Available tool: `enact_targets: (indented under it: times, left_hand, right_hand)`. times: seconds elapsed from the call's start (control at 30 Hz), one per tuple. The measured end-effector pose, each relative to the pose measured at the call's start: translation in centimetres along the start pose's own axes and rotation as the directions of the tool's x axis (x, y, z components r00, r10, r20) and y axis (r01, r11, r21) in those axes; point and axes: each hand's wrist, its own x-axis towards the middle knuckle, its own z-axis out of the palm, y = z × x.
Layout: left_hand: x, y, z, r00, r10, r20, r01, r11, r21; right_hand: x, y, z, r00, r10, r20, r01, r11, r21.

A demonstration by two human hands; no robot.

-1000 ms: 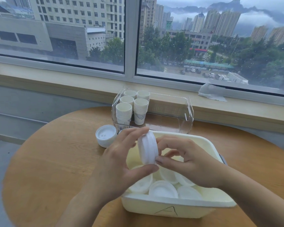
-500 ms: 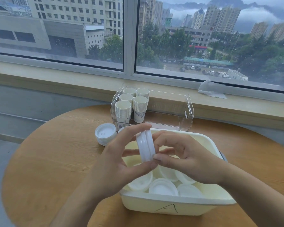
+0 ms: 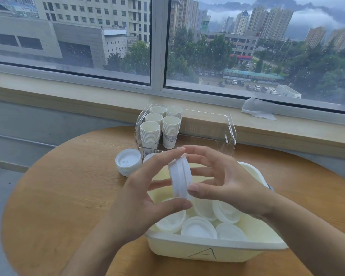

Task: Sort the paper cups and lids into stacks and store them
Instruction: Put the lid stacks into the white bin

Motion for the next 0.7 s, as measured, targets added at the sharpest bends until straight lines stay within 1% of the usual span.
enact_targets:
  times: [0.13,0.27,0.33,0.37,0.4,0.43,0.47,0.53,0.6,0.63,0.7]
  left_hand:
    - [0.1,0.0,-0.1,1.000,0.021,-0.019,-0.020,0.999,0.030]
    - [0.2,-0.1,-0.4,0.995,0.062,-0.072,-0.054,0.992,0.115]
    - [0.1,-0.4,-0.7,0.990,0.070,-0.123,-0.051,0.987,0.153]
    - [0.0,-0.6,-1.0,0.986,0.070,-0.149,-0.044,0.984,0.172]
    - [-0.1,-0.8,-1.3,0.982,0.067,-0.174,-0.034,0.982,0.186]
    - [-0.3,-1.0,-1.6,0.978,0.063,-0.199,-0.024,0.980,0.197]
    - [-0.4,-1.2,-1.8,0.974,0.057,-0.220,-0.012,0.979,0.203]
    - [-0.6,-1.5,-2.1,0.969,0.045,-0.244,0.007,0.978,0.208]
    - [-0.7,-1.7,-2.1,0.968,0.041,-0.249,0.013,0.977,0.211]
    - [-0.7,-1.8,-2.2,0.968,0.043,-0.249,0.012,0.977,0.213]
    - [-0.6,-2.0,-2.2,0.968,0.046,-0.248,0.010,0.976,0.218]
  right_hand:
    - [0.5,0.2,0.2,1.000,-0.013,-0.005,0.014,0.999,0.037]
    - [1.2,0.5,0.3,1.000,0.009,0.029,-0.010,1.000,0.008]
    - [1.7,0.6,0.0,0.998,0.031,0.049,-0.027,0.996,-0.085]
    - [1.9,0.6,-0.3,0.998,0.038,0.049,-0.029,0.982,-0.187]
    - [2.2,0.7,-0.8,0.998,0.044,0.053,-0.025,0.948,-0.316]
    - [2.5,0.9,-1.2,0.995,0.063,0.071,-0.024,0.891,-0.453]
    - [2.8,1.0,-1.5,0.988,0.111,0.107,-0.029,0.815,-0.579]
    - [3.6,1.3,-1.5,0.941,0.273,0.198,-0.019,0.630,-0.776]
    - [4.5,2.0,-0.8,0.873,0.420,0.247,0.025,0.468,-0.883]
    - [4.9,2.5,-0.3,0.850,0.460,0.257,0.053,0.411,-0.910]
    - [5.8,3.7,0.7,0.836,0.479,0.268,0.115,0.324,-0.939]
